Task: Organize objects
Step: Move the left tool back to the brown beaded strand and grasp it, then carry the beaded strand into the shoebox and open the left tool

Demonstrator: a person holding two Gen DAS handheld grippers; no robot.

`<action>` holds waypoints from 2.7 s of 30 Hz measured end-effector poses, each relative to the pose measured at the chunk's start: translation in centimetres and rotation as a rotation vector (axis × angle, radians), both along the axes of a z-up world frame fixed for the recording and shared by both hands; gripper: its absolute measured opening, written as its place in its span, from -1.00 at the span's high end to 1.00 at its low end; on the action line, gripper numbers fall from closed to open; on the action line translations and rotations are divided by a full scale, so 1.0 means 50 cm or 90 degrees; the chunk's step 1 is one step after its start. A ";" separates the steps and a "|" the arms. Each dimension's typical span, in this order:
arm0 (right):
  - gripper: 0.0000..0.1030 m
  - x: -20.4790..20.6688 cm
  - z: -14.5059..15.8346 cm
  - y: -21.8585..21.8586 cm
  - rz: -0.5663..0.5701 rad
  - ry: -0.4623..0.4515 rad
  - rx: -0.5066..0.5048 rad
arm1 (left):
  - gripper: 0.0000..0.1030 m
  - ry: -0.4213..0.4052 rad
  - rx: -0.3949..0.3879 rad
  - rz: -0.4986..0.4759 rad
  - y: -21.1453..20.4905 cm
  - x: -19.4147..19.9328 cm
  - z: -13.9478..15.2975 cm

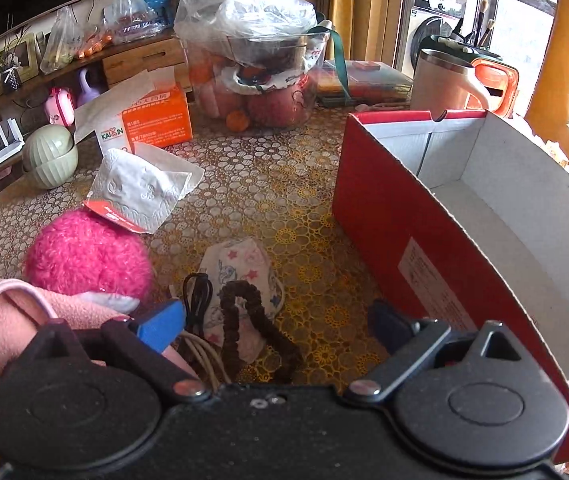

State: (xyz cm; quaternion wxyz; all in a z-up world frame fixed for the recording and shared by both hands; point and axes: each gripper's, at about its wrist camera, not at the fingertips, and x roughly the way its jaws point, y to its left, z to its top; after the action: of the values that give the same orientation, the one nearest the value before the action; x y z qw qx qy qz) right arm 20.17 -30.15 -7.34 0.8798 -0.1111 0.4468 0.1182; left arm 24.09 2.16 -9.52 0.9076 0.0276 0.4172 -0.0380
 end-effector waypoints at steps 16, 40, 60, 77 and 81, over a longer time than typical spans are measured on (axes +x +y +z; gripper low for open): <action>0.89 0.007 -0.009 0.001 -0.004 0.010 0.004 | -0.04 0.049 0.017 0.016 0.019 0.062 -0.072; 0.89 -0.002 -0.017 0.005 -0.023 0.012 0.005 | 0.81 0.003 -0.047 0.023 0.009 -0.006 0.005; 0.89 -0.013 -0.014 0.010 -0.033 0.007 0.013 | 0.81 -0.066 -0.114 -0.125 -0.111 -0.150 0.213; 0.89 -0.024 -0.008 0.005 -0.026 0.006 0.028 | 0.81 0.006 -0.095 -0.234 -0.308 -0.080 0.141; 0.89 -0.025 -0.007 0.004 -0.024 0.005 0.029 | 0.81 0.028 -0.084 -0.242 -0.335 -0.062 0.110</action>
State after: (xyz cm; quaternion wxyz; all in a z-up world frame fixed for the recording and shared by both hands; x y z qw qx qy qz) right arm 18.89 -29.93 -7.68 0.8823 -0.0823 0.4496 0.1123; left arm 20.97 -14.59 -4.02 0.8746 0.0456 0.4208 -0.2362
